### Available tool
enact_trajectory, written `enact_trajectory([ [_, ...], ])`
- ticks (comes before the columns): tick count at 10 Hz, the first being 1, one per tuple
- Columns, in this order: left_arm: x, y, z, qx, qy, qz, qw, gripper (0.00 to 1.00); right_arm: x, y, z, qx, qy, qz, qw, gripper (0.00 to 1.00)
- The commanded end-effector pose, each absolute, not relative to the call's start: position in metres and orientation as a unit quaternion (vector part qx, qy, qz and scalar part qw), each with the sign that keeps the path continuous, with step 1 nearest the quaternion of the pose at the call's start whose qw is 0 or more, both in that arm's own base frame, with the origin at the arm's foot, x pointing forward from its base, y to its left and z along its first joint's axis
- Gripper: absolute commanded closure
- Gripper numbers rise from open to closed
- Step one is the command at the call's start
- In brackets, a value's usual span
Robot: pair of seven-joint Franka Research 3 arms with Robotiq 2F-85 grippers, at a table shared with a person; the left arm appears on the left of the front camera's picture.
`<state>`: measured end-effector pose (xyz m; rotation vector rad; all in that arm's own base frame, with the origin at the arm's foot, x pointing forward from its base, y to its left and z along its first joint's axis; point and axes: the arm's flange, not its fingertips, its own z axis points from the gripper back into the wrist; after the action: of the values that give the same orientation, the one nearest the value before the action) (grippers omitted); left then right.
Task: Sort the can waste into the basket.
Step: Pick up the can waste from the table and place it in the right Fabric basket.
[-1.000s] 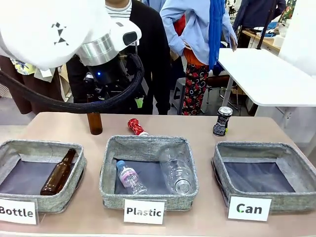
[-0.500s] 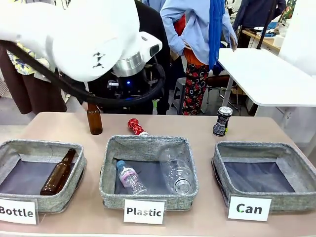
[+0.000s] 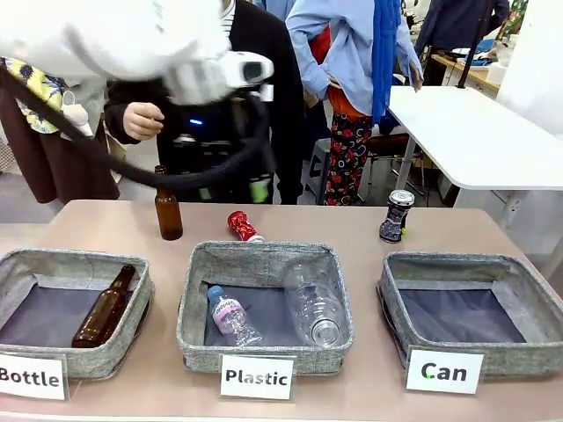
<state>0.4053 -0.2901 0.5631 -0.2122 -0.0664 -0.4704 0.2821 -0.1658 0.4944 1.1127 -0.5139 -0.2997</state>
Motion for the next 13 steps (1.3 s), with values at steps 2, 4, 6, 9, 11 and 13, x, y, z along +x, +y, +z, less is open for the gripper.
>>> enact_trajectory([
  [2,0.342,-0.142,0.599,-0.121,-0.056,-0.241,0.961,0.0,0.285,-0.166,0.496,0.527,-0.255,-0.13,0.8,0.0],
  [4,0.326,-0.088,0.617,-0.151,-0.095,-0.189,0.966,0.0,0.285,-0.166,0.496,0.527,-0.255,-0.13,0.8,0.0],
  [6,0.315,-0.012,0.626,-0.19,-0.153,-0.019,0.97,0.0,0.285,-0.166,0.496,0.527,-0.255,-0.13,0.8,0.0],
  [9,0.278,0.09,0.611,-0.293,-0.183,0.184,0.92,0.0,0.285,-0.166,0.496,0.527,-0.255,-0.13,0.8,0.0],
  [11,0.266,0.114,0.594,-0.325,-0.188,0.238,0.896,0.0,0.285,-0.166,0.496,0.527,-0.255,-0.13,0.8,0.0],
  [13,0.251,0.148,0.587,-0.331,-0.182,0.345,0.859,0.0,0.285,-0.166,0.496,0.527,-0.255,-0.13,0.8,0.0],
])
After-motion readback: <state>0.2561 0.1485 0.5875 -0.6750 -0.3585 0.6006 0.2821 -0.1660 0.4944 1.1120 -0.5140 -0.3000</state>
